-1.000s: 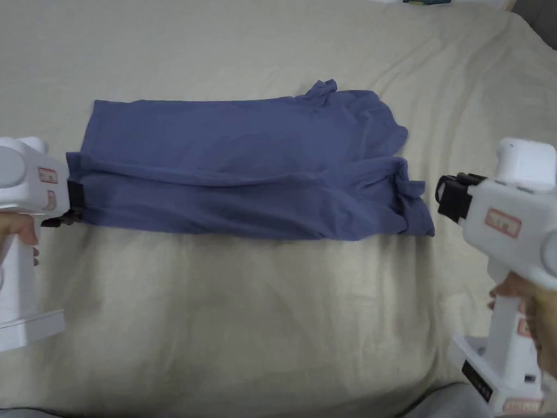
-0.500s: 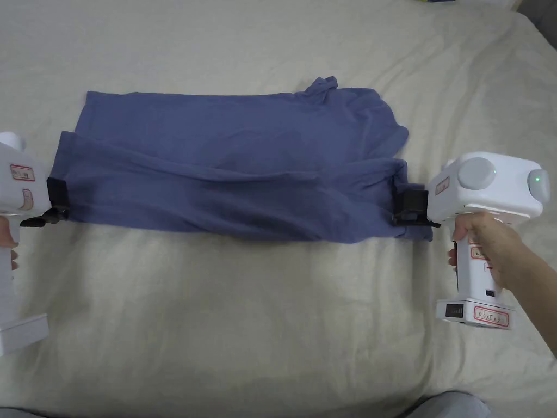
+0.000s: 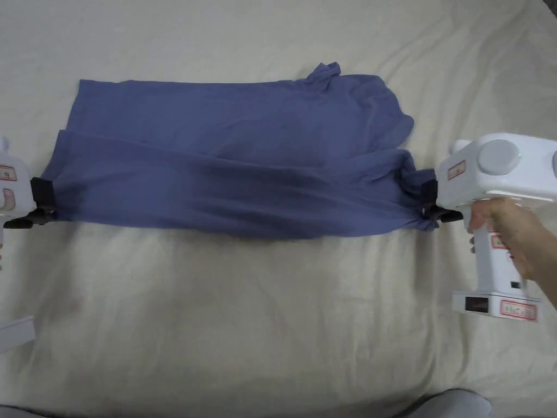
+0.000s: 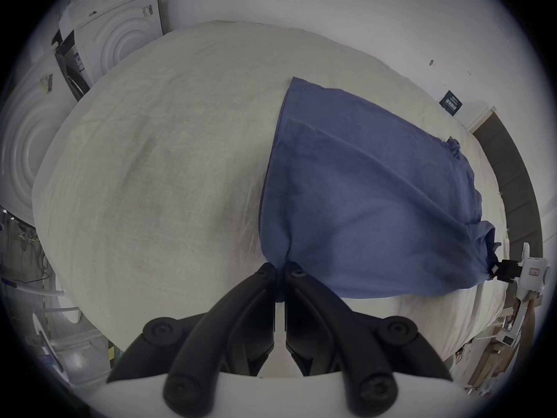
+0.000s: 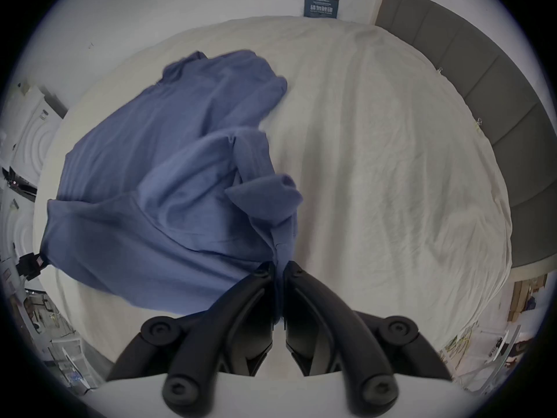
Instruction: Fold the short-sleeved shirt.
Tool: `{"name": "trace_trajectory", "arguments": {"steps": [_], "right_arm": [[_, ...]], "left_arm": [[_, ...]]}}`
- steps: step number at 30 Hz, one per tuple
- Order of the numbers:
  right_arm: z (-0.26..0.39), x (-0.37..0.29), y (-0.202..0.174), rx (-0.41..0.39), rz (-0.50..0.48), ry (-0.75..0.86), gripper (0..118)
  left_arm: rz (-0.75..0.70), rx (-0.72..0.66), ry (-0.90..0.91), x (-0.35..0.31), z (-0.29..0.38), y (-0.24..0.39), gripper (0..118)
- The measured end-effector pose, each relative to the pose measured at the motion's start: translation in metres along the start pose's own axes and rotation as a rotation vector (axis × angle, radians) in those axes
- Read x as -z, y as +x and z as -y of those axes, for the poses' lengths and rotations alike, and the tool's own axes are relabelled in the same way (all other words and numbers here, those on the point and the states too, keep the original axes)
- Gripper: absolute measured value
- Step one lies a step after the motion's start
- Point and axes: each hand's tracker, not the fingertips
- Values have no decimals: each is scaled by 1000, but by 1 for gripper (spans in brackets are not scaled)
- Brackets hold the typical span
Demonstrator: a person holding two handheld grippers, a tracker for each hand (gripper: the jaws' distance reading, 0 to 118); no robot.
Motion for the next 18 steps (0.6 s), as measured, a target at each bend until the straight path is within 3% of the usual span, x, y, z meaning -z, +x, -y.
{"name": "trace_trajectory", "arguments": {"steps": [6, 12, 16, 18], "right_arm": [[-2, -60, 25, -23, -56, 62, 9], [54, -108, 35, -26, -105, 99, 9], [98, -88, 46, -51, -75, 59, 9], [118, -76, 50, -25, -115, 16, 9]], "left_arm": [[61, -26, 55, -35, -7, -9, 4], [101, -6, 65, -62, 32, -36, 4], [43, 24, 23, -64, 80, -57, 4], [46, -18, -11, -61, 103, -65, 4]]}}
